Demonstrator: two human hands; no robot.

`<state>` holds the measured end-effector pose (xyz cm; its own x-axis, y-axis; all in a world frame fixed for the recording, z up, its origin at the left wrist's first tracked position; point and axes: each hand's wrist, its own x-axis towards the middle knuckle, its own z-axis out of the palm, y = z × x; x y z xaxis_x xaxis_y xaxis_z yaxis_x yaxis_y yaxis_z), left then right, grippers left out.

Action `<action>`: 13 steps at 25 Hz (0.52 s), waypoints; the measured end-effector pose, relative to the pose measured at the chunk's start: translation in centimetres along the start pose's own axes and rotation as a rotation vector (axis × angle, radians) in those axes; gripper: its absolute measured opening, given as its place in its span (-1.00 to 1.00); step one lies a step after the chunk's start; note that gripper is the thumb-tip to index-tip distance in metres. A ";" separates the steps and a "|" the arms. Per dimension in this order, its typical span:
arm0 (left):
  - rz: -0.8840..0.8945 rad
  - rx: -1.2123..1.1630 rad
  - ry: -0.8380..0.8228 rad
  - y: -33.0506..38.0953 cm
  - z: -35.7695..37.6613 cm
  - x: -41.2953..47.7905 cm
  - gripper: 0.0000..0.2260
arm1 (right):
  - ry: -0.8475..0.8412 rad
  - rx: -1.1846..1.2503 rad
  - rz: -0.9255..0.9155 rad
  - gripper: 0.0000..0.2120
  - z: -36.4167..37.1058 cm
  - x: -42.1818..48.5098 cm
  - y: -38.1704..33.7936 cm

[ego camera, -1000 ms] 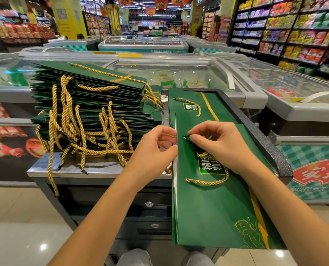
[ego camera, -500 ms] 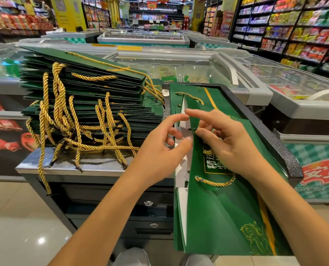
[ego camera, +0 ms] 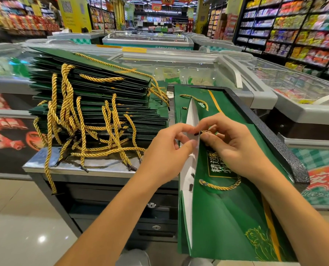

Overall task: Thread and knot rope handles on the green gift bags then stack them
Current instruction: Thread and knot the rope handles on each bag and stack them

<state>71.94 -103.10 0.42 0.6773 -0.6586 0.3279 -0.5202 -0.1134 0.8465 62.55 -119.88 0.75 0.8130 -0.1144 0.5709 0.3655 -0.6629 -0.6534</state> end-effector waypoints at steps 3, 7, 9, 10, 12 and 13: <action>-0.019 0.027 0.040 -0.2 0.6 0.3 -0.92 | -0.014 -0.032 0.005 -0.76 0.0 0.0 -0.1; -0.006 0.019 0.076 -0.4 0.4 0.2 -0.94 | -0.011 0.023 0.048 -0.73 0.1 0.0 -0.4; -0.011 0.018 0.081 -0.3 -0.2 0.0 -0.95 | -0.020 0.074 0.076 -0.69 0.1 0.0 -0.5; -0.022 0.012 0.079 -0.2 -0.6 -0.2 -0.94 | -0.018 0.094 0.092 -0.67 0.1 0.0 -0.6; -0.047 -0.031 0.070 -0.1 -1.2 -0.4 -0.93 | 0.007 0.131 0.129 -0.65 0.0 0.0 -0.7; -0.053 -0.047 0.072 -0.1 -1.4 -0.5 -0.92 | 0.028 0.140 0.145 -0.67 0.0 0.1 -0.7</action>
<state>72.37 -101.78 0.79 0.7398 -0.5973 0.3097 -0.4586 -0.1110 0.8817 62.35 -119.43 1.26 0.8497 -0.2232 0.4777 0.3061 -0.5290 -0.7915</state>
